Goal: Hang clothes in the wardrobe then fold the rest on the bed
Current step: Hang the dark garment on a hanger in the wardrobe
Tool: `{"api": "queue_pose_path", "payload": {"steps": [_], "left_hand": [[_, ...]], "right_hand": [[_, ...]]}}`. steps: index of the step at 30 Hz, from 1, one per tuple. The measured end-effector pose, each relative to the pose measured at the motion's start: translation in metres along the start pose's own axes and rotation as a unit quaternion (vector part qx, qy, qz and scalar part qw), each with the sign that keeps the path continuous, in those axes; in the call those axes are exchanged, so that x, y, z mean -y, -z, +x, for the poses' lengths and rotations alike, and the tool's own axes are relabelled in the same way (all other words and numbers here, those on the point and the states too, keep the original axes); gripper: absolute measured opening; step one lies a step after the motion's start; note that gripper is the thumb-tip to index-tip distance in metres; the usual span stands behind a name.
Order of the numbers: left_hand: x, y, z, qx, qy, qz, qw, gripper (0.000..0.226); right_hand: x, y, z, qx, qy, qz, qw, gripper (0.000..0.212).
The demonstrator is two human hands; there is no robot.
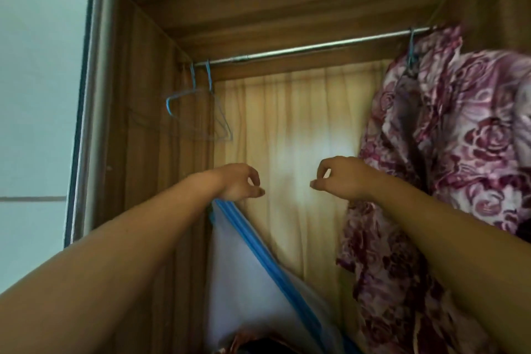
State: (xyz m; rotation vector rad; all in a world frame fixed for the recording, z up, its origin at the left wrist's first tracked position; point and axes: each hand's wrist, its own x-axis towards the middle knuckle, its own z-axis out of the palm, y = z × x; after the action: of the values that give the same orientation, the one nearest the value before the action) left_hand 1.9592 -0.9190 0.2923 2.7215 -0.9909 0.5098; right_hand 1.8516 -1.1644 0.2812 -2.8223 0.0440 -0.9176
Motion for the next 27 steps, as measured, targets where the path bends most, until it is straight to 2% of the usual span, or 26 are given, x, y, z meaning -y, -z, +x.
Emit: {"api": "queue_pose_path", "payload": {"steps": [4, 8, 9, 11, 13, 14, 16, 18, 20, 23, 27], "left_hand": [[-0.010, 0.044, -0.011, -0.067, -0.001, 0.049, 0.997, 0.044], [-0.007, 0.078, -0.019, -0.190, -0.017, 0.097, 0.977, 0.037], [-0.004, 0.085, -0.019, -0.236, -0.010, 0.140, 0.961, 0.036], [0.003, 0.098, -0.019, -0.327, 0.037, 0.259, 0.908, 0.037], [0.010, 0.113, -0.018, -0.369, 0.101, 0.343, 0.858, 0.040], [0.014, 0.121, -0.016, -0.369, 0.128, 0.364, 0.846, 0.043], [0.023, 0.136, -0.012, -0.340, 0.188, 0.365, 0.846, 0.049], [0.033, 0.146, -0.007, -0.304, 0.228, 0.330, 0.864, 0.048], [0.041, 0.149, -0.004, -0.286, 0.223, 0.287, 0.887, 0.039], [0.052, 0.145, -0.003, -0.274, 0.213, 0.273, 0.897, 0.022], [0.060, 0.141, 0.000, -0.270, 0.216, 0.210, 0.915, 0.021]], "right_hand": [[0.026, 0.024, 0.013, -0.028, 0.016, 0.013, 0.999, 0.029], [0.045, 0.027, 0.021, -0.061, 0.036, 0.032, 0.997, 0.028], [0.048, 0.025, 0.023, -0.073, 0.038, 0.031, 0.996, 0.028], [0.050, 0.020, 0.027, -0.094, 0.040, 0.027, 0.994, 0.027], [0.050, 0.016, 0.032, -0.113, 0.042, 0.024, 0.992, 0.026], [0.050, 0.014, 0.036, -0.122, 0.043, 0.024, 0.991, 0.026], [0.049, 0.013, 0.042, -0.138, 0.042, 0.029, 0.989, 0.027], [0.049, 0.015, 0.049, -0.147, 0.044, 0.035, 0.988, 0.028], [0.053, 0.019, 0.056, -0.152, 0.051, 0.033, 0.987, 0.027], [0.062, 0.028, 0.066, -0.167, 0.066, 0.027, 0.983, 0.026], [0.072, 0.034, 0.076, -0.176, 0.072, 0.028, 0.981, 0.025]]}}
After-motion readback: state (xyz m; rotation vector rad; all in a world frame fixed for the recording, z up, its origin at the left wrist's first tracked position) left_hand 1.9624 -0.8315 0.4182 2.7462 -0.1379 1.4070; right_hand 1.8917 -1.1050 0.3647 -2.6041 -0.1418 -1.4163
